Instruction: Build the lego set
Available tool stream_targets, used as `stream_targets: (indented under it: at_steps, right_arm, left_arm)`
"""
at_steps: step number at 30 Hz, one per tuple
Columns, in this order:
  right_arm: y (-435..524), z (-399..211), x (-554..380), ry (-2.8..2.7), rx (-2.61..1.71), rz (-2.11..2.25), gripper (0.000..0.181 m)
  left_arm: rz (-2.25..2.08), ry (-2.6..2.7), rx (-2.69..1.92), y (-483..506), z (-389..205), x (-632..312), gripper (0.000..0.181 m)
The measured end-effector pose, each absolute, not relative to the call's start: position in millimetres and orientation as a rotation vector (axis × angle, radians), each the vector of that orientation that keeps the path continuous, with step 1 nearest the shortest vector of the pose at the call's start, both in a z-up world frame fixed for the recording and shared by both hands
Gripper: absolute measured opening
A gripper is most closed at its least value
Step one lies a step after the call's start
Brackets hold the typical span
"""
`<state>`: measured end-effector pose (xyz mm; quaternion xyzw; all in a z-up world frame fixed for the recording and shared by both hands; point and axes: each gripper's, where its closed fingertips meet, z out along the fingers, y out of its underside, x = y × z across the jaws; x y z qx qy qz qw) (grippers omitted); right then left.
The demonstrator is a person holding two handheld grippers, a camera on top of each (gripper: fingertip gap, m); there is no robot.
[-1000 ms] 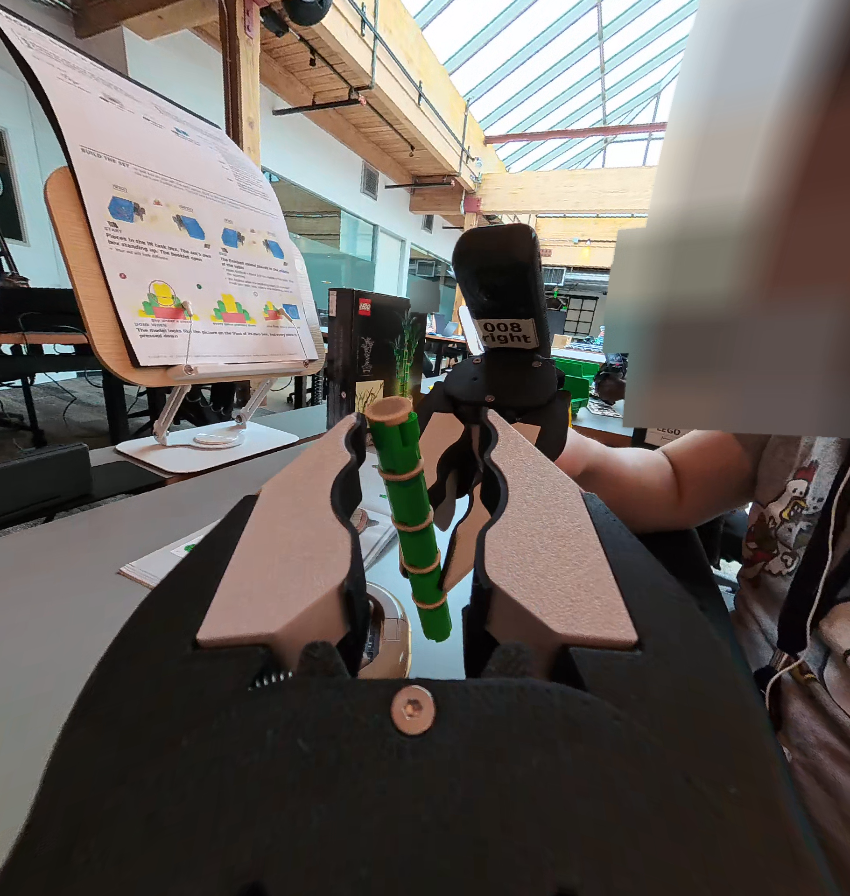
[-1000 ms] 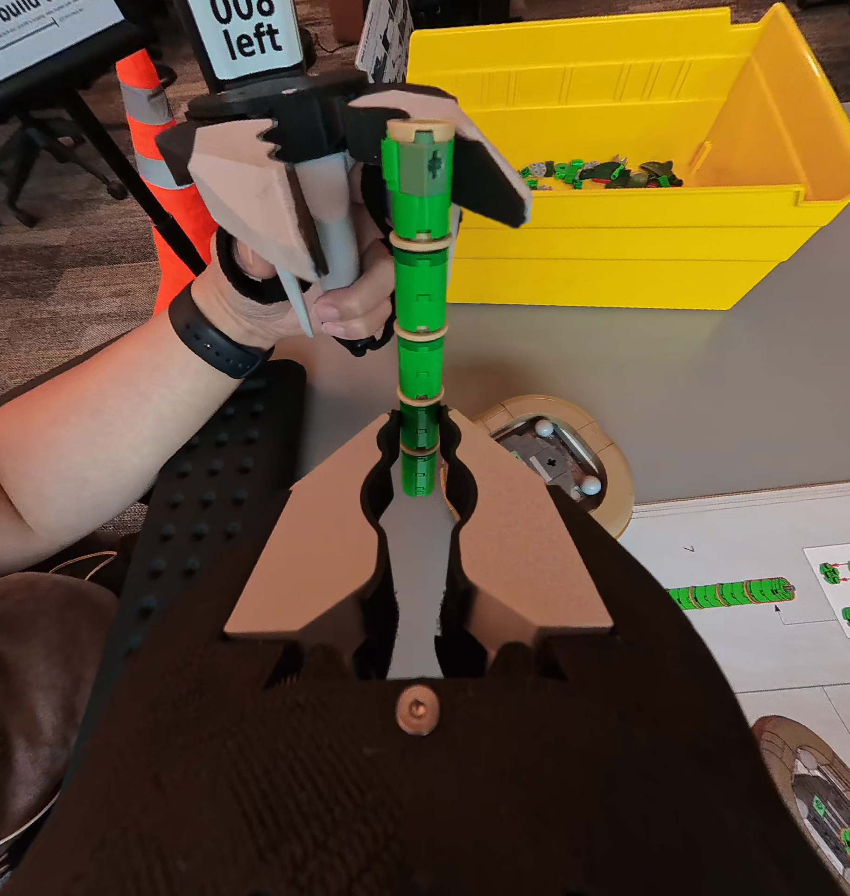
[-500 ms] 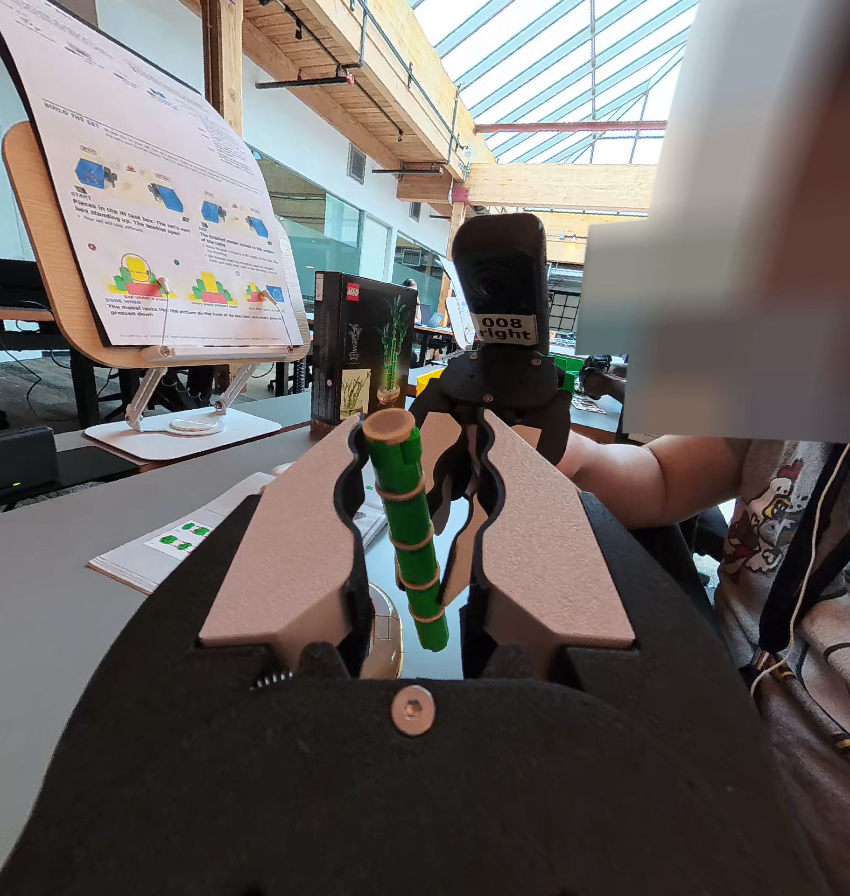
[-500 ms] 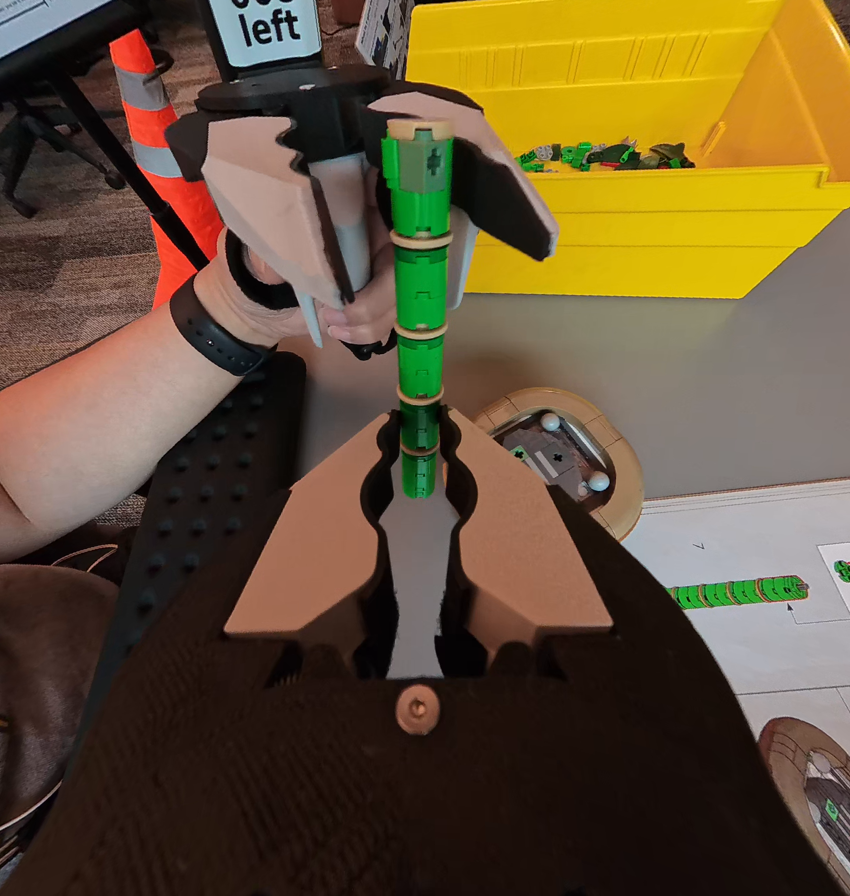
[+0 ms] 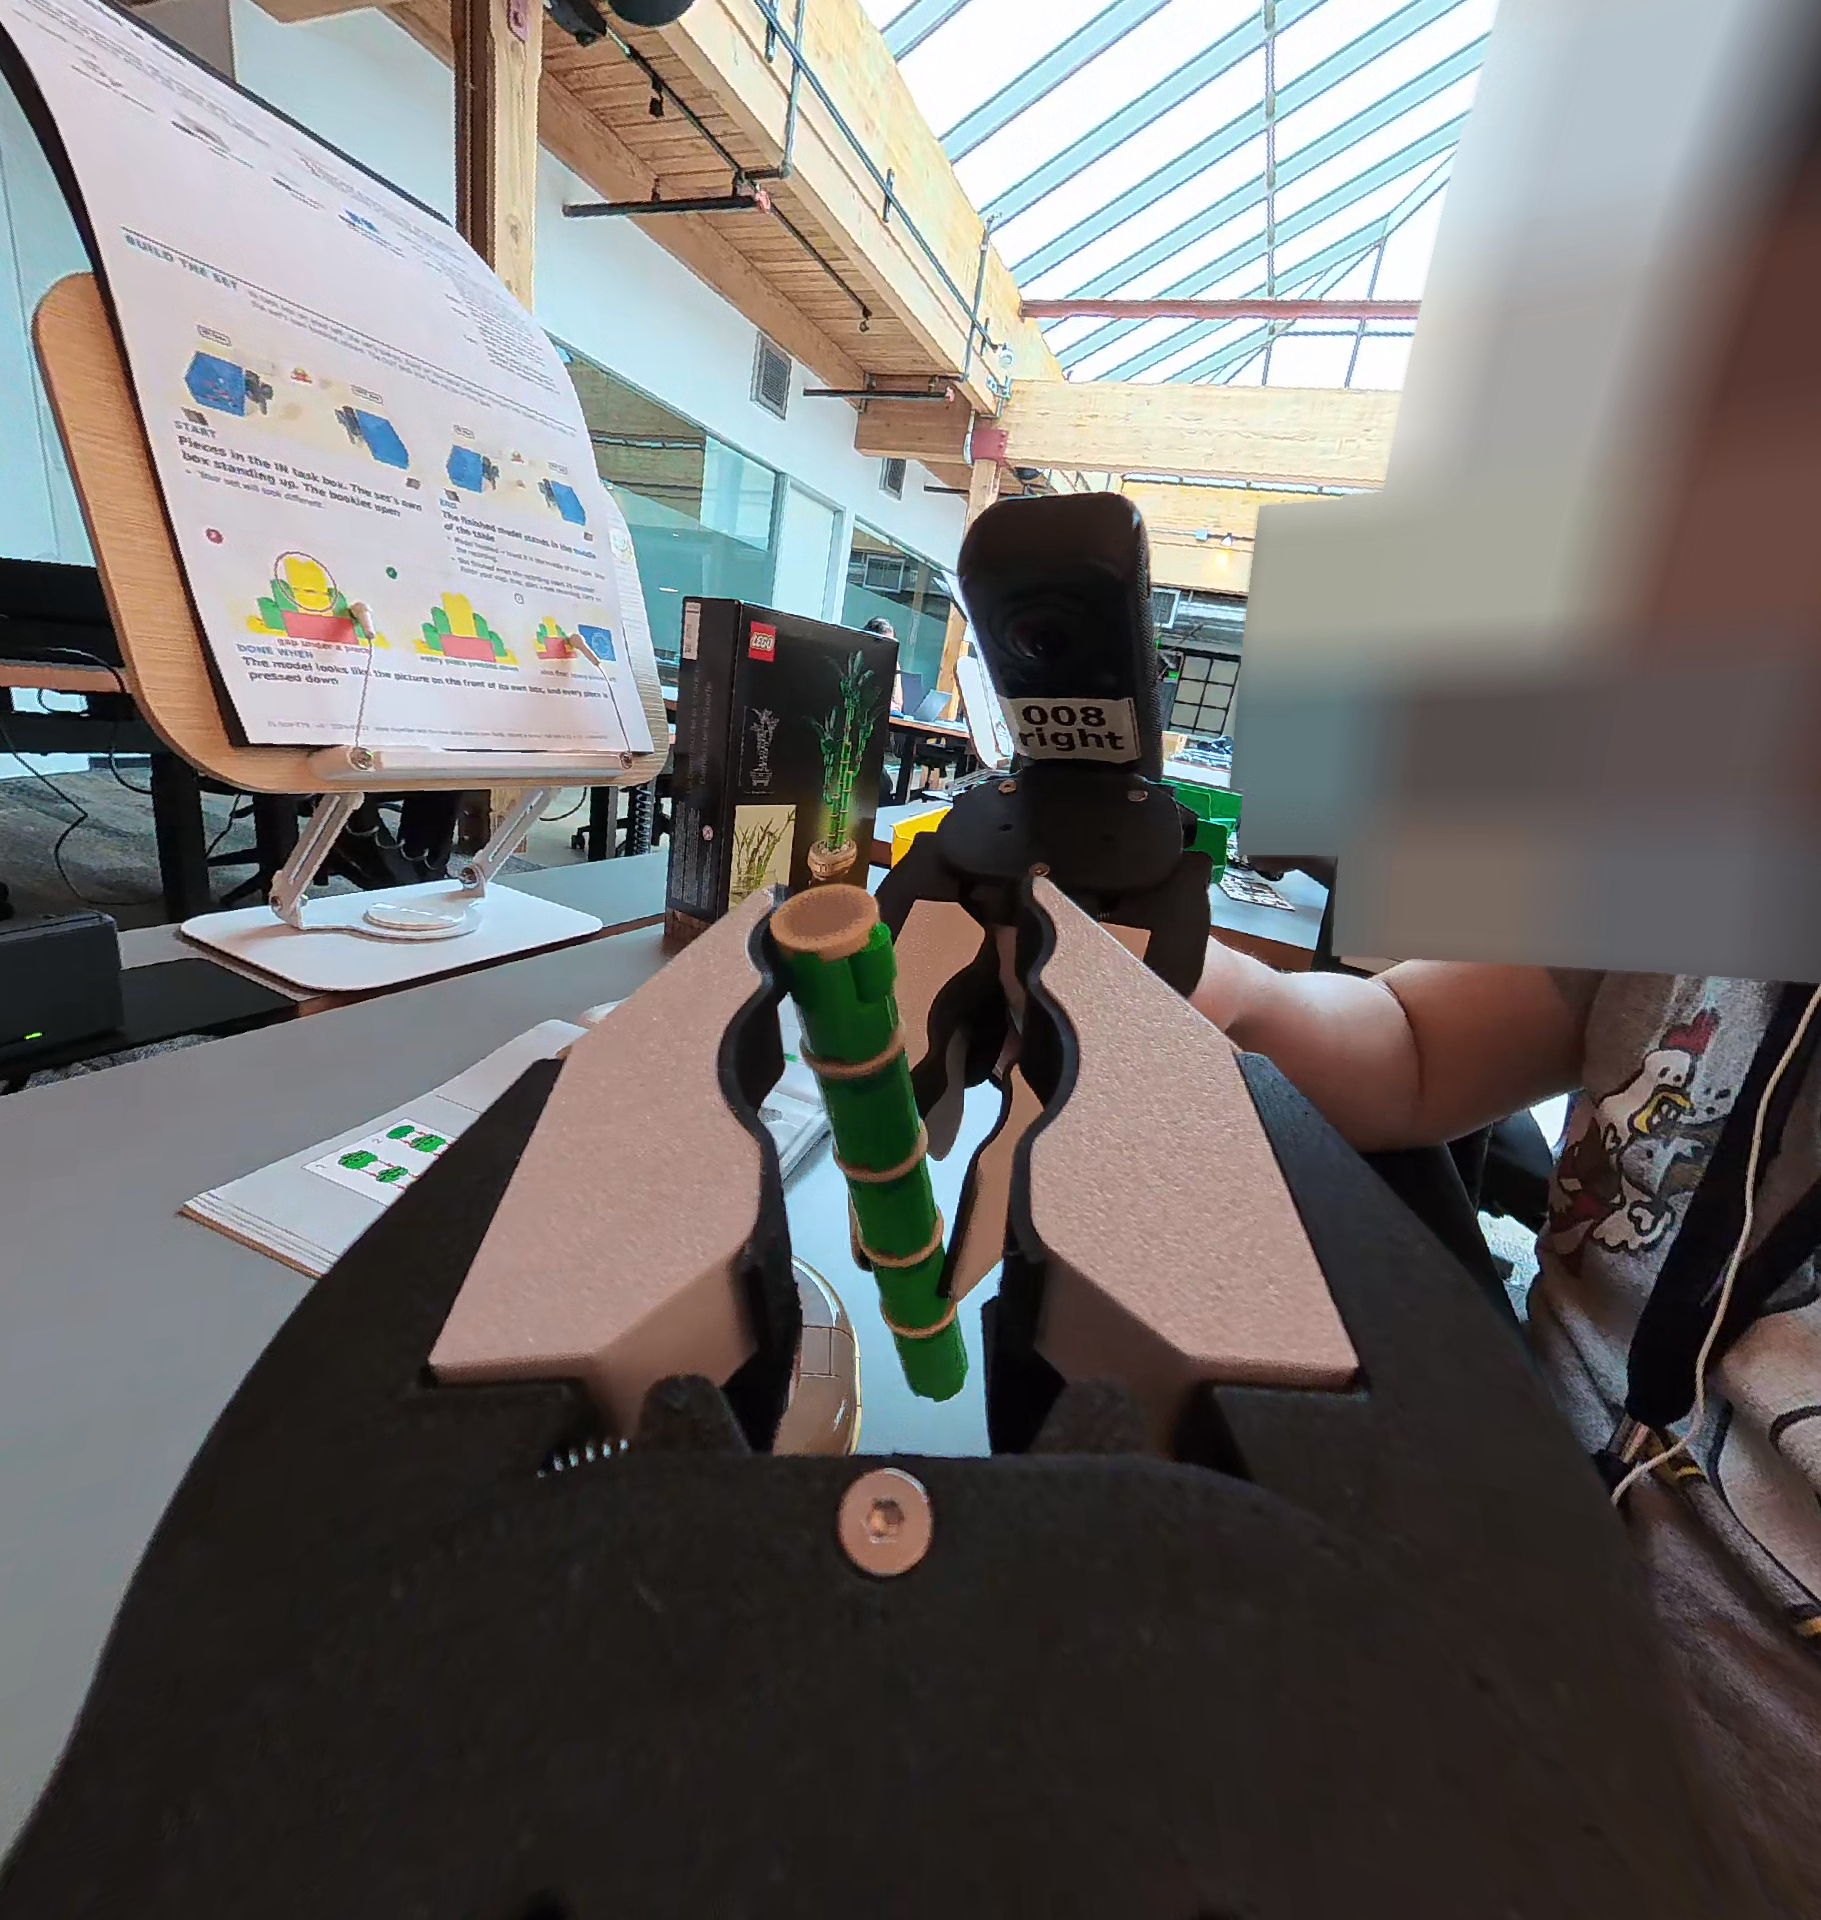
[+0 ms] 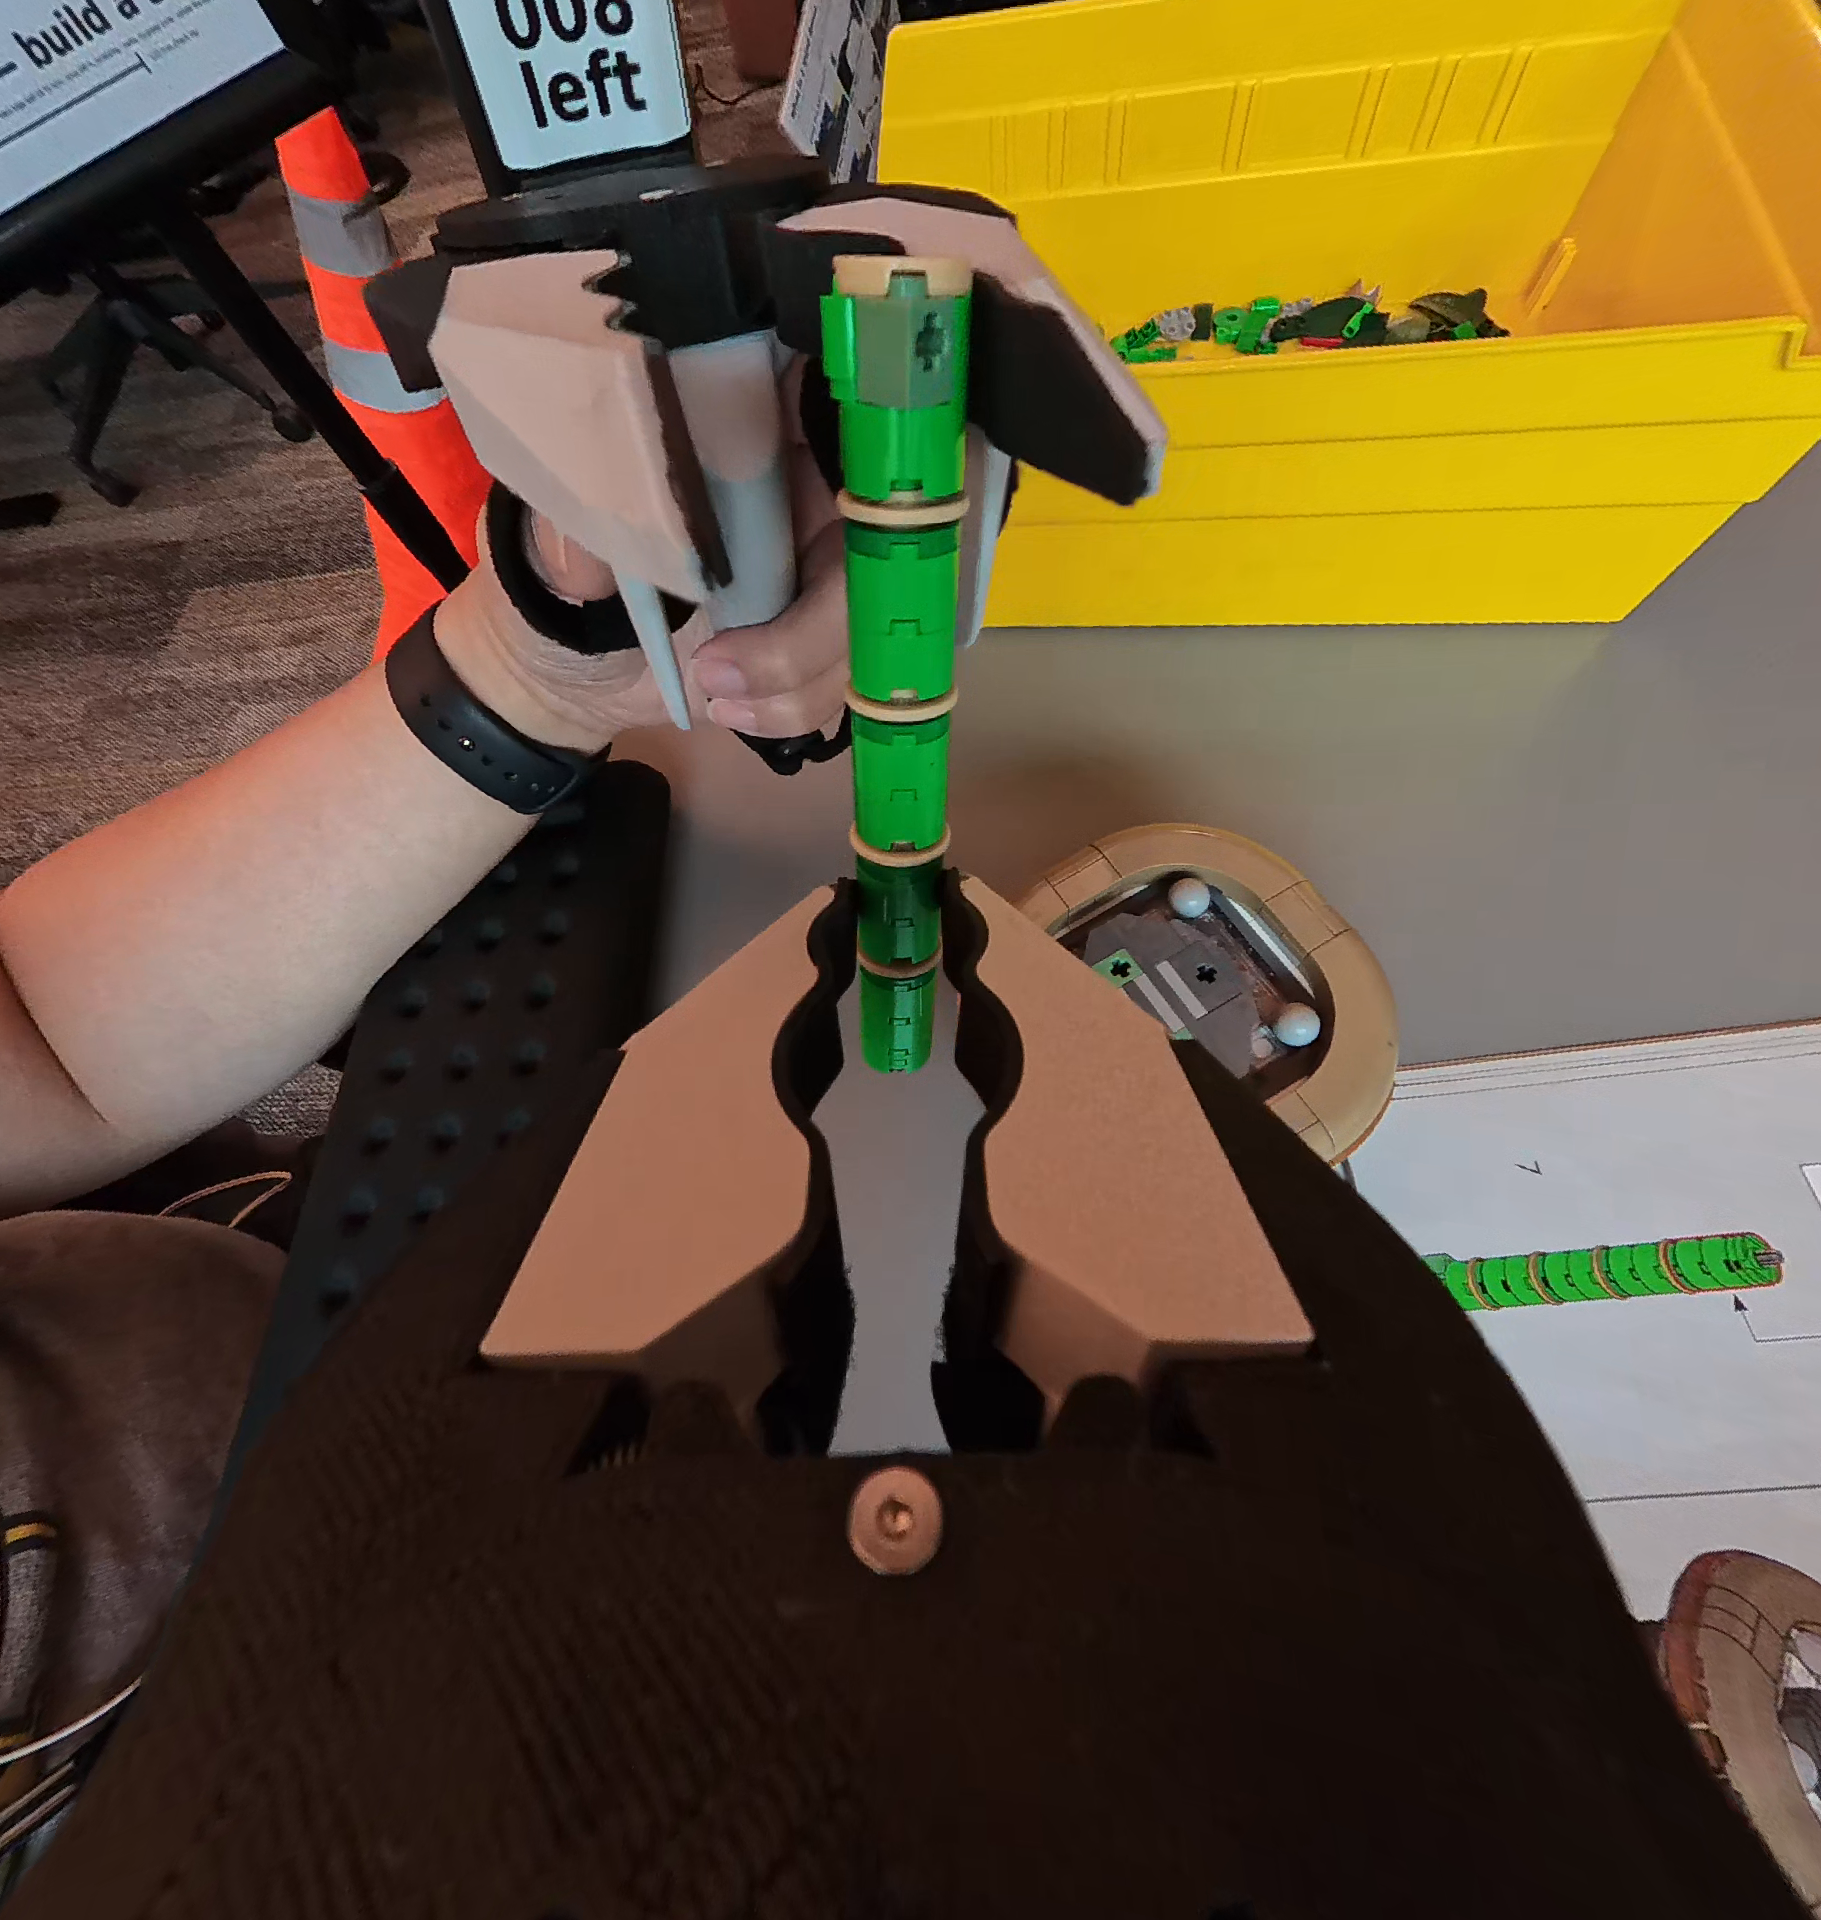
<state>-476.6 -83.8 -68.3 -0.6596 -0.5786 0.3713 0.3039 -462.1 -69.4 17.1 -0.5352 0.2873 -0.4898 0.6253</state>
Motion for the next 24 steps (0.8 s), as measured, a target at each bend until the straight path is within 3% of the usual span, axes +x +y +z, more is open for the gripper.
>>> stream_targets:
  at_steps: [13, 24]
  right_arm:
    - [-63.5, -48.1, -462.5, -1.403, -1.741, 1.075, 0.015]
    - [-7.2, -29.3, -432.2, -0.934, -1.835, 1.609, 0.015]
  left_arm:
    - [-1.128, 0.570, -1.173, -66.6, 27.0, -475.8, 0.045]
    - [-1.034, 0.554, -1.232, -58.2, 19.7, -480.2, 0.047]
